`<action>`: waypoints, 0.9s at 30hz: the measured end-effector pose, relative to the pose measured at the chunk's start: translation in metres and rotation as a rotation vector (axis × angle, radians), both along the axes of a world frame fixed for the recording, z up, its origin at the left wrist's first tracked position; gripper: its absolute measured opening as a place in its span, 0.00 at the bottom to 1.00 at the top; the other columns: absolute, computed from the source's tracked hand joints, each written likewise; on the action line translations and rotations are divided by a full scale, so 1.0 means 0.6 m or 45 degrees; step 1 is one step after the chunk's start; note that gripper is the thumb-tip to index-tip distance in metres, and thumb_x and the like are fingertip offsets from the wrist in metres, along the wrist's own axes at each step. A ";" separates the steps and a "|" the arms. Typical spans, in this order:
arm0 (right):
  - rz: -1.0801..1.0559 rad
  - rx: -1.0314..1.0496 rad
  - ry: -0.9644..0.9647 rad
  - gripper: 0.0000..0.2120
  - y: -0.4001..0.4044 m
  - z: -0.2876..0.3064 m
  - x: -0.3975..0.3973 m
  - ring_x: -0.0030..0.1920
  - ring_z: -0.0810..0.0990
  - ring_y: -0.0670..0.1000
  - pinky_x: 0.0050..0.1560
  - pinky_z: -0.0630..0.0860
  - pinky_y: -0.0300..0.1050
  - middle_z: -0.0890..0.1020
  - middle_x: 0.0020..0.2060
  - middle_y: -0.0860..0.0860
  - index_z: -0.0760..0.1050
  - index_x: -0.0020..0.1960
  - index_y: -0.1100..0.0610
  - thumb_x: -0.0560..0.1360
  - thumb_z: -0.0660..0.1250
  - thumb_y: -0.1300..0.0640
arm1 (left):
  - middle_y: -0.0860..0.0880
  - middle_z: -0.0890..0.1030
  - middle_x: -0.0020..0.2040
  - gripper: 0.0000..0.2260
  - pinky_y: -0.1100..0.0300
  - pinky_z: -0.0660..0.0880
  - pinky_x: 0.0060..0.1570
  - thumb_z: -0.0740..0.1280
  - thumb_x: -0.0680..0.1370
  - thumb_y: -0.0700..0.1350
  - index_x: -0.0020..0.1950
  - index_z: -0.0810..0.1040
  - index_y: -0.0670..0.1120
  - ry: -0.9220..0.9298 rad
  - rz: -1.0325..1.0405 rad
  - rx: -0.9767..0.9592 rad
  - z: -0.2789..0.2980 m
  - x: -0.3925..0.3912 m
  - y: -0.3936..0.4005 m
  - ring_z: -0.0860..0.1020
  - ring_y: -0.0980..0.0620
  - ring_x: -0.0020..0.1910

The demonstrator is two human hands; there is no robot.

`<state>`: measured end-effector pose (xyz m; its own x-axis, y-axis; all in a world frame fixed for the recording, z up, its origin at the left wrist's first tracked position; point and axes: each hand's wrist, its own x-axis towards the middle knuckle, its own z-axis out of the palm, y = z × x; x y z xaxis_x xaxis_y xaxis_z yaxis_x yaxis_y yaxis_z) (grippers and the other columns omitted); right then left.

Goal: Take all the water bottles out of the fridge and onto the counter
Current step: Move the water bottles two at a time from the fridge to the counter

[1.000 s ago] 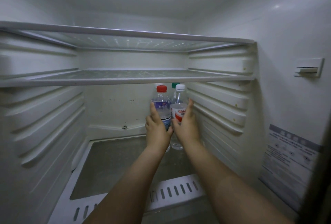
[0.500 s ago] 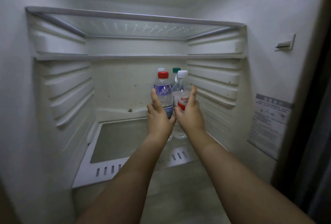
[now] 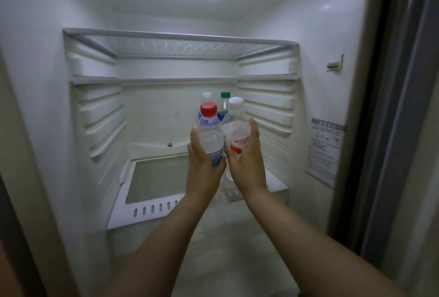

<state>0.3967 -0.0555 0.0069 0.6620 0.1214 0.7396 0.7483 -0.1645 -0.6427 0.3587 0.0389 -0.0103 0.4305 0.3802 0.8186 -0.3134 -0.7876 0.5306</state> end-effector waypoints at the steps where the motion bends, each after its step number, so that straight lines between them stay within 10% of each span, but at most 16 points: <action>1: 0.000 0.022 -0.023 0.38 -0.006 0.001 -0.008 0.69 0.69 0.46 0.64 0.73 0.44 0.66 0.72 0.49 0.48 0.78 0.47 0.77 0.68 0.50 | 0.40 0.60 0.74 0.44 0.48 0.69 0.64 0.75 0.73 0.45 0.74 0.44 0.59 -0.042 -0.002 -0.006 -0.002 -0.008 -0.007 0.62 0.53 0.70; 5: 0.037 0.052 -0.113 0.39 -0.043 0.014 -0.044 0.67 0.63 0.35 0.55 0.62 0.19 0.65 0.73 0.46 0.47 0.77 0.45 0.76 0.68 0.47 | 0.41 0.61 0.75 0.48 0.39 0.71 0.64 0.75 0.73 0.44 0.73 0.40 0.66 -0.180 -0.066 -0.040 0.005 -0.044 -0.043 0.65 0.44 0.73; 13: 0.142 0.137 -0.108 0.41 -0.183 0.023 -0.175 0.63 0.61 0.21 0.51 0.62 0.15 0.58 0.64 0.17 0.45 0.76 0.35 0.75 0.69 0.44 | 0.47 0.65 0.74 0.48 0.50 0.71 0.67 0.78 0.69 0.47 0.72 0.47 0.71 -0.365 -0.214 -0.026 0.036 -0.174 -0.155 0.68 0.47 0.71; 19: 0.152 0.147 -0.119 0.41 -0.346 0.045 -0.307 0.68 0.68 0.33 0.61 0.68 0.27 0.64 0.69 0.29 0.46 0.77 0.38 0.75 0.69 0.51 | 0.46 0.68 0.73 0.47 0.59 0.73 0.62 0.76 0.65 0.51 0.75 0.50 0.62 -0.289 -0.330 -0.046 0.054 -0.284 -0.293 0.71 0.49 0.69; 23: 0.078 0.125 -0.161 0.42 -0.464 0.055 -0.394 0.69 0.71 0.42 0.65 0.73 0.48 0.68 0.71 0.38 0.47 0.78 0.41 0.75 0.69 0.53 | 0.68 0.65 0.70 0.46 0.69 0.72 0.59 0.74 0.65 0.51 0.77 0.52 0.59 -0.332 -0.521 -0.093 0.060 -0.353 -0.401 0.68 0.65 0.68; 27: -0.097 0.083 -0.194 0.42 -0.581 0.059 -0.486 0.68 0.72 0.41 0.64 0.72 0.42 0.70 0.71 0.40 0.47 0.78 0.40 0.74 0.71 0.52 | 0.76 0.65 0.65 0.47 0.77 0.69 0.54 0.74 0.64 0.49 0.77 0.53 0.59 -0.350 -0.690 -0.126 0.060 -0.422 -0.508 0.69 0.69 0.65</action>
<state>0.1049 -0.4041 0.0420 0.5473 0.0234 0.8366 0.8245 -0.1862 -0.5343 0.1054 -0.2662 0.0259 0.3623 0.2461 0.8990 -0.7910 -0.4291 0.4362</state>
